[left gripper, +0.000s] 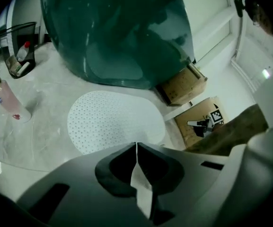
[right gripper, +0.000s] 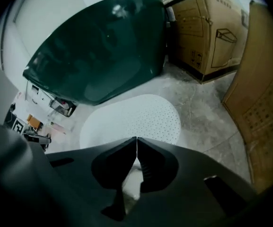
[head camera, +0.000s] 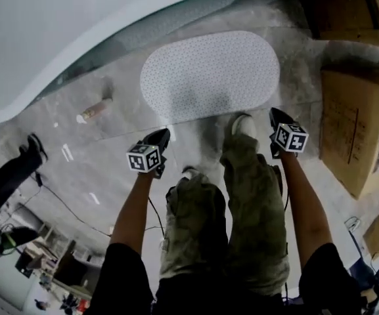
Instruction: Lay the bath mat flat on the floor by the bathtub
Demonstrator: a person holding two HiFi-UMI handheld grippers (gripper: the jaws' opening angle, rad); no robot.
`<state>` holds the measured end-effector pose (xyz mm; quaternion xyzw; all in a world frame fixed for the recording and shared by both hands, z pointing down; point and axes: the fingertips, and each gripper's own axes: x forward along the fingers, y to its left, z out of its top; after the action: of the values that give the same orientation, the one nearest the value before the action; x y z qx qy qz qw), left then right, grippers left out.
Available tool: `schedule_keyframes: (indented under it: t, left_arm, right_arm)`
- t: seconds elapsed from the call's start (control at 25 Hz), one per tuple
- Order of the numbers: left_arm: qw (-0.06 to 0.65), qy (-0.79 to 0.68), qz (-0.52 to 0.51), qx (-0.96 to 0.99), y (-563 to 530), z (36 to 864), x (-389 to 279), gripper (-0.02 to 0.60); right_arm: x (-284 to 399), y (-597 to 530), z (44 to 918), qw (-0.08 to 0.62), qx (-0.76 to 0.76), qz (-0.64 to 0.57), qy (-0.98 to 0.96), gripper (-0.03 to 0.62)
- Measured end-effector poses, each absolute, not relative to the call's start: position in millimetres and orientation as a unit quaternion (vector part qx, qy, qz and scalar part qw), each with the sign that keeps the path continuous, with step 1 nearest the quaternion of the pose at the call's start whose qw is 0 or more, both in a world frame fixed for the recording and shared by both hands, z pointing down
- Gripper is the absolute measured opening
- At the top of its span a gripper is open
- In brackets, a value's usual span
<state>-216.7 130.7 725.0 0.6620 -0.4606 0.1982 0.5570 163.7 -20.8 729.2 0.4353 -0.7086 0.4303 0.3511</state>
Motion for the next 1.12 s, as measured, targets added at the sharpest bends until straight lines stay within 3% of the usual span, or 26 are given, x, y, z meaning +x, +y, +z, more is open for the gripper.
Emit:
schedule_keyframes:
  t: [0.48, 0.68, 0.92, 1.12]
  left_arm:
    - [0.528, -0.505, 0.134, 0.669, 178.8, 382.1, -230.2, 0.026]
    - [0.491, -0.532, 0.102, 0.682, 224.3, 244.2, -236.0, 0.026]
    - [0.399, -0.531, 0.065, 0.744, 246.4, 100.5, -228.4, 0.025]
    - [0.328, -0.553, 0.036, 0.765, 278.8, 10.9, -284.0, 0.025]
  right_arm:
    - [135.3, 57.4, 377.7, 0.409, 0.393, 0.372, -0.735, 0.026]
    - [104.6, 105.3, 234.6, 0.381, 0.399, 0.343, -0.76, 0.026]
    - [75.4, 132.8, 96.4, 0.318, 0.418, 0.31, -0.793, 0.026]
    - [26.9, 147.2, -9.1, 0.291, 0.466, 0.248, -0.797, 0.026]
